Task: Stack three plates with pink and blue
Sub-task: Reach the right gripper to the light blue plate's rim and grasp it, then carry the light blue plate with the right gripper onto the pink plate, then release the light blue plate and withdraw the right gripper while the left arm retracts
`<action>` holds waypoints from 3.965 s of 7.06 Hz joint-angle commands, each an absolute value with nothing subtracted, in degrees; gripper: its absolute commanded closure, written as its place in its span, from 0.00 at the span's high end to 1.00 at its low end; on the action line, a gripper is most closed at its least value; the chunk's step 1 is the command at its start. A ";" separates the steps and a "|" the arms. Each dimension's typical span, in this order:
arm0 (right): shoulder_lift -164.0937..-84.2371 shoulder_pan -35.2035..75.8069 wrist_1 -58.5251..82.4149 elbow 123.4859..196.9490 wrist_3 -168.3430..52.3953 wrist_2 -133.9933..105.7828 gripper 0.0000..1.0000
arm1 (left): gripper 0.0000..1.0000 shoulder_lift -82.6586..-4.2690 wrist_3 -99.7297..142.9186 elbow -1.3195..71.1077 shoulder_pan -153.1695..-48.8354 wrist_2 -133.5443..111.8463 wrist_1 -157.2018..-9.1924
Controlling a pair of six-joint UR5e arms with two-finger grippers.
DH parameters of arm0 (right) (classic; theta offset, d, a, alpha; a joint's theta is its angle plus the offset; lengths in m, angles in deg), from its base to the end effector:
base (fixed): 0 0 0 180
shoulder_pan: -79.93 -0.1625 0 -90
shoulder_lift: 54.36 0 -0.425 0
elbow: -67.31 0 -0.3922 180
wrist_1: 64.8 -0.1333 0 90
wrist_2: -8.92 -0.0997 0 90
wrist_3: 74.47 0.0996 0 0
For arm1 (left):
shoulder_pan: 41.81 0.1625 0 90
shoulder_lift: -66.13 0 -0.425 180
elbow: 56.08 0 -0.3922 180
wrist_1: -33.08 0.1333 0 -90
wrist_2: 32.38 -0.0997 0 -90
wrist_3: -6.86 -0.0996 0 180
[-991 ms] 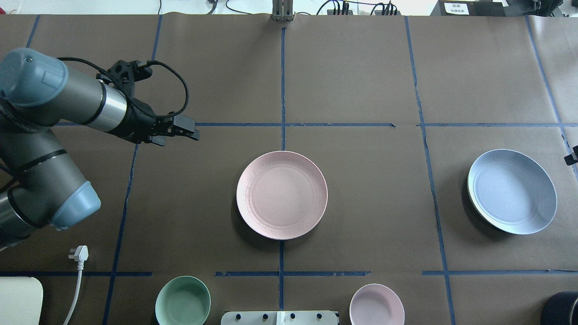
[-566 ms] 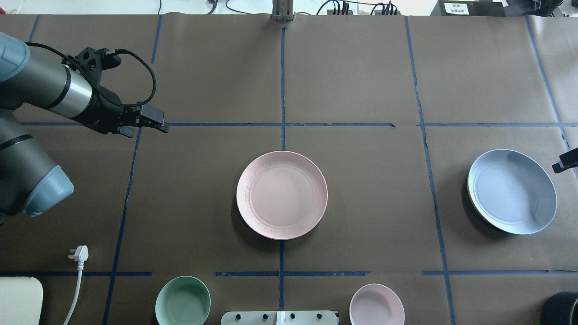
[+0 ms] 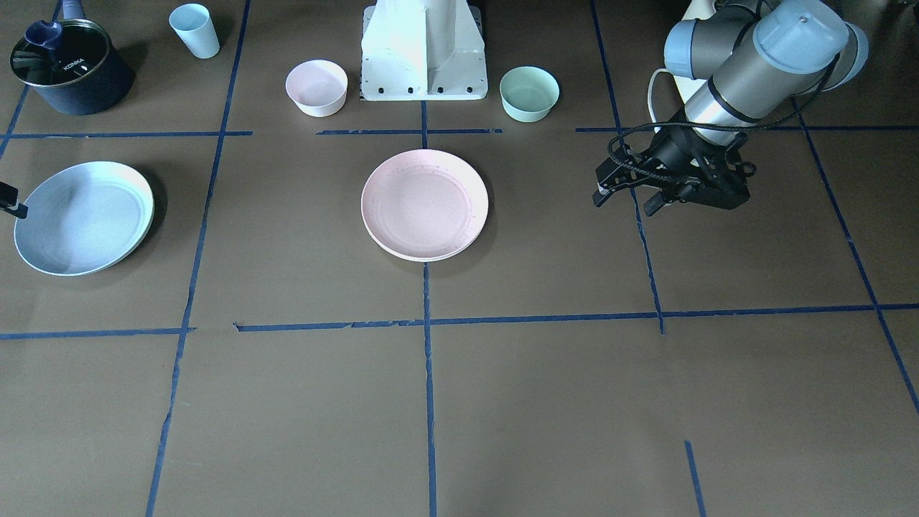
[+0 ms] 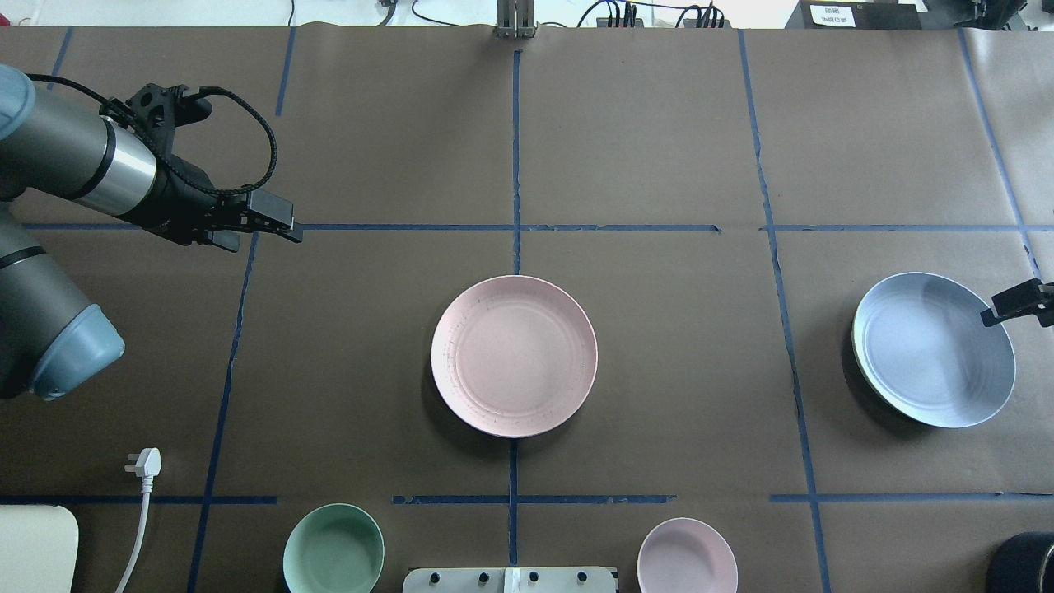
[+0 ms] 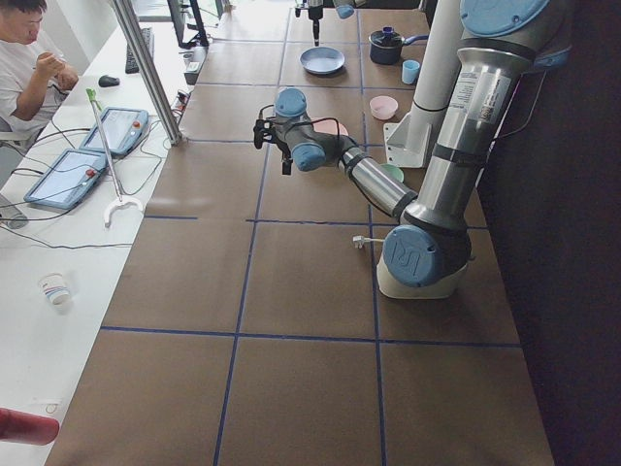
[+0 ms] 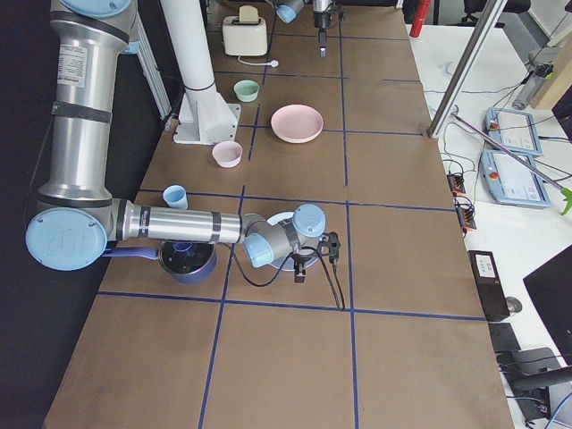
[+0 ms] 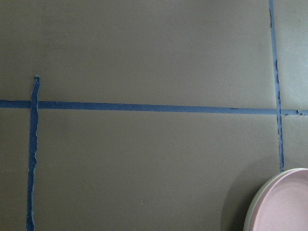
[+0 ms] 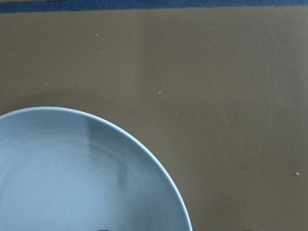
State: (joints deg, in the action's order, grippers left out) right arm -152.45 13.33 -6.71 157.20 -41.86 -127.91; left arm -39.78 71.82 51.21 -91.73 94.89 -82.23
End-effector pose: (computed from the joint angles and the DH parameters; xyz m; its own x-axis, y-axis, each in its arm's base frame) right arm -0.1219 -0.4344 0.6615 0.6268 -0.0028 0.7792 0.0307 0.9993 -0.0212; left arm 0.3075 -0.4788 0.3128 0.4217 0.0220 -0.9065 0.1081 0.9914 0.0743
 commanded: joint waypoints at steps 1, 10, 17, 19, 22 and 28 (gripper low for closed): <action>-152.62 14.54 -10.84 156.52 -37.65 -127.84 0.82 | 1.00 -39.78 71.90 51.59 -91.73 94.88 -82.14; -152.18 15.60 -11.01 161.66 -35.21 -132.29 0.00 | 1.00 -39.69 72.17 52.55 -91.82 94.88 -82.14; -120.01 48.98 -10.22 167.24 17.37 -110.46 0.00 | 1.00 -38.99 72.17 52.82 -96.56 101.21 -82.32; -119.92 49.08 -10.22 165.66 17.28 -110.26 0.00 | 1.00 -38.99 72.25 52.91 -96.56 101.21 -82.32; -120.63 49.08 -10.22 165.48 17.19 -110.09 0.99 | 1.00 -38.99 72.25 52.91 -96.47 101.21 -82.32; -140.18 30.94 -10.22 173.41 2.11 -115.44 1.00 | 1.00 -29.52 50.58 49.59 -105.13 100.59 -82.06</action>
State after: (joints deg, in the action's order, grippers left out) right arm -134.89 36.84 -10.35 174.14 11.39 -114.45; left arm -32.72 61.75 51.23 -100.73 100.59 -82.24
